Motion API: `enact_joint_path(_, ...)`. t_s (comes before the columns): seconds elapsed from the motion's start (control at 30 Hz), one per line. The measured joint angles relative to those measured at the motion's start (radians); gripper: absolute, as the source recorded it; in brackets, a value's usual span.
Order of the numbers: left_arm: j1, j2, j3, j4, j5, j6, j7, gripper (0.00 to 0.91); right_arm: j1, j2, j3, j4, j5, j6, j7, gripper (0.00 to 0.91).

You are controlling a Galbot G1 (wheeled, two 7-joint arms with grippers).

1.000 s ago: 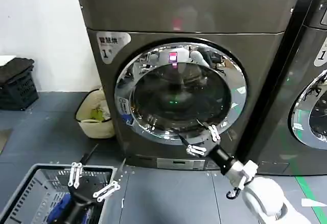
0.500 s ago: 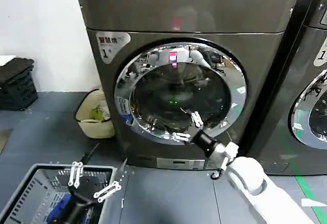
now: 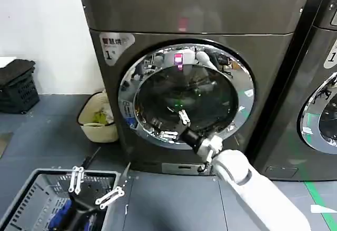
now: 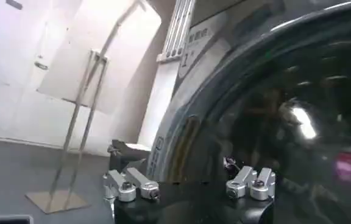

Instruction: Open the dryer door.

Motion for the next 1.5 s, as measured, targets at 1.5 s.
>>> enact_joint_path(1.5, 0.026, -0.006, -0.045, -0.037, -0.018, -0.002, 0.001, 0.907, 0.216, 0.231, -0.12, -0.407, -0.012, 0.085, -0.181, 0.907)
